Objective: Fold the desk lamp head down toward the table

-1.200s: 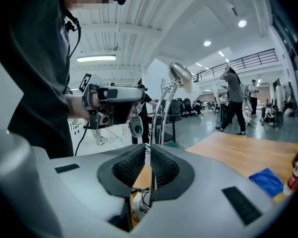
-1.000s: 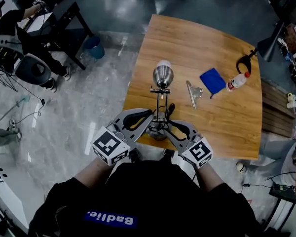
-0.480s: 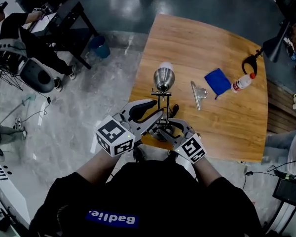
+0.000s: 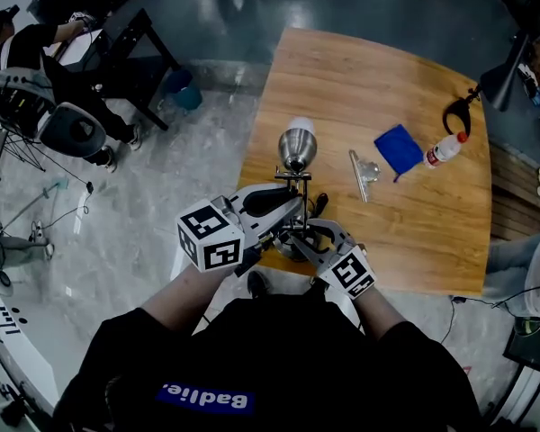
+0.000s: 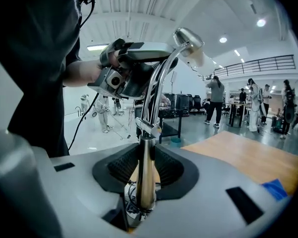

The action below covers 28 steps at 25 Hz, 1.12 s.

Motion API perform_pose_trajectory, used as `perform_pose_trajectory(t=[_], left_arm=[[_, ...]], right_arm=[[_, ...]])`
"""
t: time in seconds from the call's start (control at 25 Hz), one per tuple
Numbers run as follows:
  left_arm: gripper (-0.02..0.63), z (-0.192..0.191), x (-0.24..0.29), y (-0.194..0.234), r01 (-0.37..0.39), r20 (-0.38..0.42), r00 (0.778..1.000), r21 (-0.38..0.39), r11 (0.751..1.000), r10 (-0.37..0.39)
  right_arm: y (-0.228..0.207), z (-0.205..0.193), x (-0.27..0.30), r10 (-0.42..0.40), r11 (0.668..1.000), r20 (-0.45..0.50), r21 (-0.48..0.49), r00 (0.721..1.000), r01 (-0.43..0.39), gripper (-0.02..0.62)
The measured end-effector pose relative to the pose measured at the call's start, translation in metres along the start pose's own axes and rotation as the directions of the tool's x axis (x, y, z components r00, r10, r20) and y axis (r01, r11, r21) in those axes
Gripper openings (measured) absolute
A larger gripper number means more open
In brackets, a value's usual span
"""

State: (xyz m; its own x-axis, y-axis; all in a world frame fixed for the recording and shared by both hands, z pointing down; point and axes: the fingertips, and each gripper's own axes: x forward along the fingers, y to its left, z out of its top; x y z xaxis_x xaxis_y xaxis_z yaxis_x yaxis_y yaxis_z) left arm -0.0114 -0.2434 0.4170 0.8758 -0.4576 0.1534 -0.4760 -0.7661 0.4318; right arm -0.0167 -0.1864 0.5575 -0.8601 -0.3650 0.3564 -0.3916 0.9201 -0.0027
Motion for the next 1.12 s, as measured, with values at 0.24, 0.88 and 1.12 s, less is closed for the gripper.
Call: perform_pose_trajectory(t=[0.24, 0.88, 1.12], left_arm=[[0.057, 0.000, 0.002, 0.002, 0.050, -0.010, 0.999, -0.104, 0.993, -0.051], [0.057, -0.019, 0.031, 0.058, 0.023, -0.047, 0.998, -0.409, 0.912, -0.046], [0.090, -0.061, 0.050, 0.098, -0.041, -0.136, 0.989, -0.614, 0.789, -0.055]], right_arm=[[0.002, 0.001, 0.000, -0.020, 1.000, -0.011, -0.018, 1.000, 0.020, 0.107], [0.001, -0.001, -0.002, -0.017, 0.997, -0.015, -0.069, 1.000, 0.016, 0.101], [0.001, 0.004, -0.002, -0.007, 0.997, -0.019, -0.072, 1.000, 0.006, 0.101]])
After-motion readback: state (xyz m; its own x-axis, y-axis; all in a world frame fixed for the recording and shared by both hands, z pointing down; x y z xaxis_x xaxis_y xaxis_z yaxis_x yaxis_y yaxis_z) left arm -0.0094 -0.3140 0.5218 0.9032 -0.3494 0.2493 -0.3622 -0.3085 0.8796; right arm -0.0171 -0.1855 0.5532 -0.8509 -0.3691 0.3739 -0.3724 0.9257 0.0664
